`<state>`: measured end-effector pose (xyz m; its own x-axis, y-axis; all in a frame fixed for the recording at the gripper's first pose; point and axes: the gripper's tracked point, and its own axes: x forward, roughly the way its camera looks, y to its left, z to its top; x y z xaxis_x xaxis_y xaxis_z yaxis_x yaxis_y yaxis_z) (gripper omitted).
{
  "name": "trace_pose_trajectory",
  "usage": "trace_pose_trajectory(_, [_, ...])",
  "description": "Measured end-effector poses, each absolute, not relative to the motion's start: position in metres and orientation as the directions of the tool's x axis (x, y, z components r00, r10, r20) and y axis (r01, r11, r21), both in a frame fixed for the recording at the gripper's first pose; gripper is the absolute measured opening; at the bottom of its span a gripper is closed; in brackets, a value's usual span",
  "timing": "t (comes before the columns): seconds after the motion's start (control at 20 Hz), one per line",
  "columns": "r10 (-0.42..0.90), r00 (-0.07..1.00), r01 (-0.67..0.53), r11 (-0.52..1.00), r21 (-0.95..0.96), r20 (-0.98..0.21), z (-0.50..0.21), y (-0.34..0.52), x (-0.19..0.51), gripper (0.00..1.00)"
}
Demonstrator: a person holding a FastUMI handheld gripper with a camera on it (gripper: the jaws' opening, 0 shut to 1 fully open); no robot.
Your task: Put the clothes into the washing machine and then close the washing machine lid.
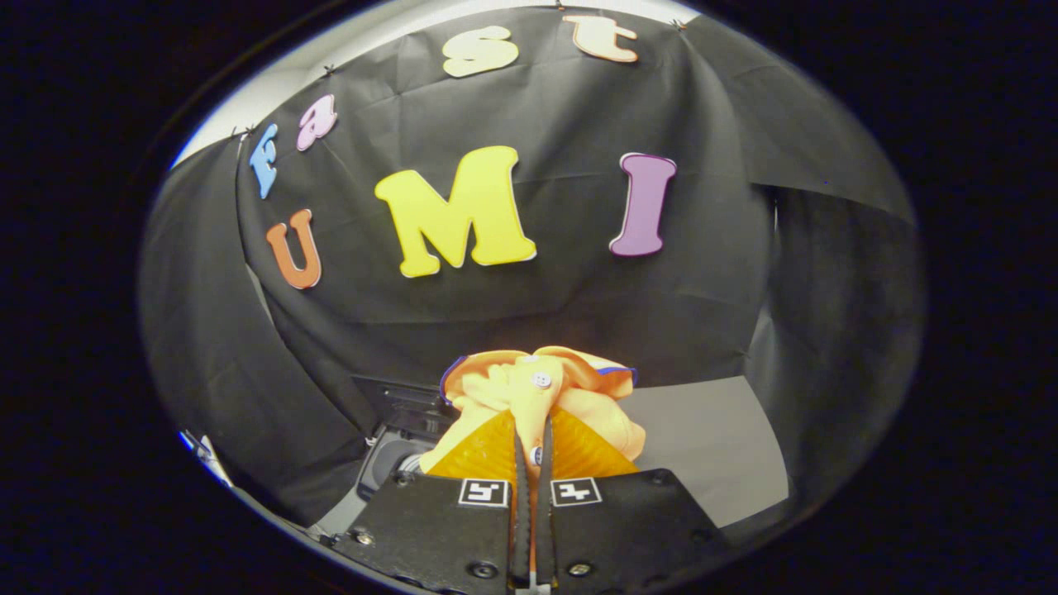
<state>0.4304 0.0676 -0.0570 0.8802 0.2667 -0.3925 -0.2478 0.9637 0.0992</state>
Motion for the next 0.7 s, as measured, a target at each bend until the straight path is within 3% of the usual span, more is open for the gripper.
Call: trace_pose_trajectory(0.7, [0.345,0.881,-0.325,0.939,0.115,-0.324,-0.015,0.214,0.355,0.06])
